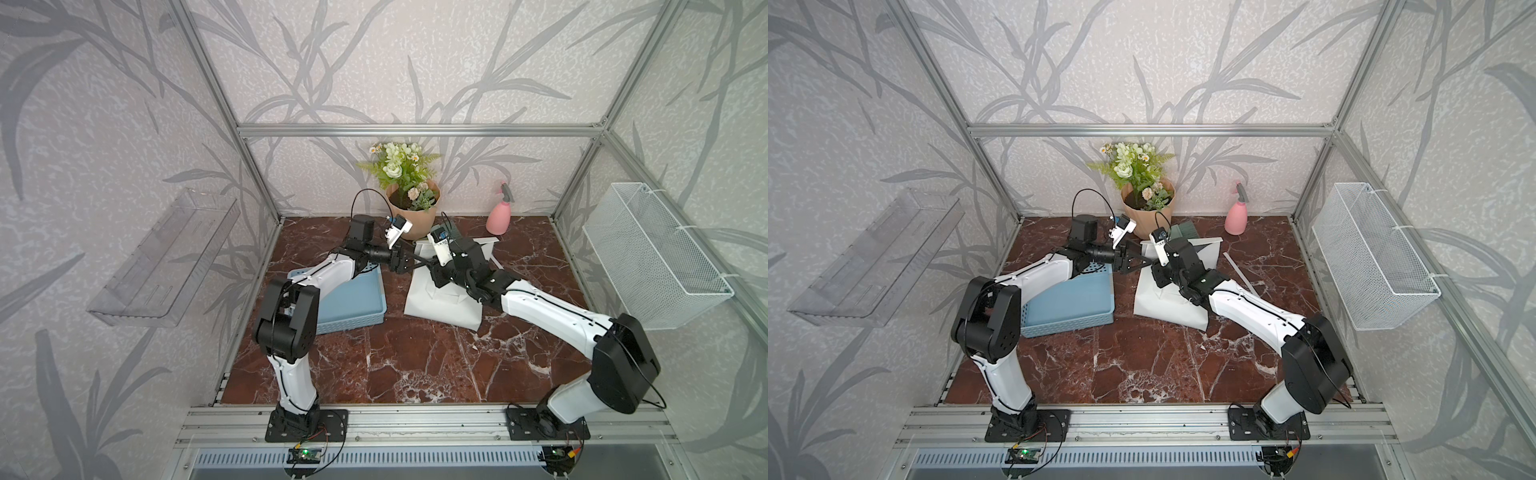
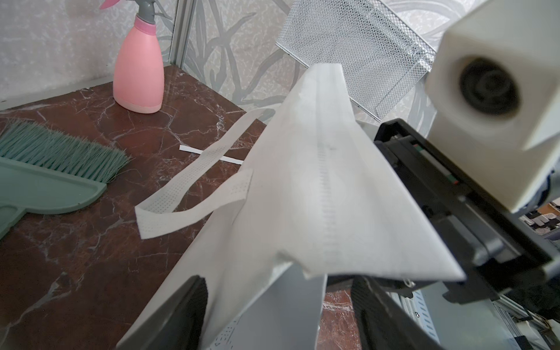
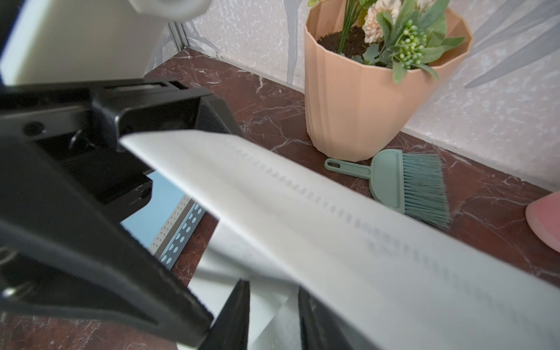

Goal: Place the ice pack in the delivery bag
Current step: Close the delivery bag at the center of the board, then adjust the delivery bag at the center of the board.

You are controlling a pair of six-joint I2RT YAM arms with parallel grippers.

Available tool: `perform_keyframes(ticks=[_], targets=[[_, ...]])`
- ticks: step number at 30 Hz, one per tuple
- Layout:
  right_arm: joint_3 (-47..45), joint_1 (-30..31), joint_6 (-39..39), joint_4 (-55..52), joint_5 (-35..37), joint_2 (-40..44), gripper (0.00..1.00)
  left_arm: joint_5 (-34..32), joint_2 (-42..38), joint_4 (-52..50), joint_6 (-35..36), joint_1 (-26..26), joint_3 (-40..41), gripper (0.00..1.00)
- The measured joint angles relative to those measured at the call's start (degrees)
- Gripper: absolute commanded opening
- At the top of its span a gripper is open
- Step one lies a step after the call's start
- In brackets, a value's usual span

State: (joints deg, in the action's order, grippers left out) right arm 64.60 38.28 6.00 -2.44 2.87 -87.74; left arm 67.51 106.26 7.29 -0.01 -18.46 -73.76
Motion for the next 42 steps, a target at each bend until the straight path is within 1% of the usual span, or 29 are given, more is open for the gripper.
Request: perform_keyframes(ticks=[2, 5, 8, 12, 14, 15, 17, 20, 25, 27, 31, 34, 37, 39, 42], targets=[[-0.63, -0.35, 0.15, 0.04, -0.37, 1.03, 0.36, -1.11, 0.0, -0.28, 0.48, -0.33, 0.0, 0.73], [-2.58, -0.52, 0.26, -0.11, -0.57, 4.07, 0.38, -3.06, 0.0, -0.42, 0.87, -0.96, -0.02, 0.7], [-3.93, -0.17, 0.22, -0.9, -2.49, 7.67, 0.39, -4.94, 0.13, -0.42, 0.9, -1.97, -0.5, 0.66], [-4.02, 0.24, 0.31, -3.56, -4.31, 11.74, 0.41, -6.34, 0.48, 0.02, 0.26, -3.26, -1.64, 0.53], [-4.37, 0.24, 0.55, -5.07, -4.42, 13.9, 0.41, -6.67, 0.68, 0.22, 0.07, -3.5, -1.95, 0.5], [-4.85, 0.24, 0.66, -6.14, -4.37, 15.41, 0.42, -6.84, 0.7, 0.26, 0.04, -3.58, -1.97, 0.47], [-5.79, 0.24, 0.96, -8.24, -3.87, 18.53, 0.46, -7.08, 0.7, 0.2, -0.28, -3.56, -1.97, 0.36], [-7.19, 0.26, 0.9, -12.04, -2.03, 24.15, 0.51, -7.37, 0.7, 0.02, 0.02, -3.41, -1.97, 0.29], [-10.6, 0.24, 0.83, -17.49, 2.38, 34.25, 0.58, -7.34, 0.7, -0.17, -0.02, -3.06, -1.97, 0.27], [-12.17, 0.22, 0.92, -19.39, 4.07, 37.31, 0.63, -7.3, 0.7, -0.17, -0.04, -2.93, -1.97, 0.29], [-17.03, -0.74, 1.14, -20.15, 6.25, 39.91, 0.63, -7.17, 0.68, -0.17, -0.13, -2.75, -1.97, 0.29], [-19.96, -3.21, 1.62, -20.0, 6.14, 38.95, 0.6, -6.99, 0.68, -0.17, -0.15, -2.75, -1.95, 0.29], [-21.4, -6.54, 1.86, -18.84, 5.79, 37.2, 0.54, -6.84, 0.63, -0.17, -0.15, -2.75, -1.81, 0.29], [-21.75, -9.2, 1.68, -17.22, 4.83, 35.82, 0.46, -6.8, 0.39, -0.11, -0.15, -2.75, -1.44, 0.29], [-22.47, -13.27, 1.46, -13.35, 2.4, 33.79, 0.44, -6.75, -0.26, -0.04, -0.15, -2.75, -0.61, 0.29]])
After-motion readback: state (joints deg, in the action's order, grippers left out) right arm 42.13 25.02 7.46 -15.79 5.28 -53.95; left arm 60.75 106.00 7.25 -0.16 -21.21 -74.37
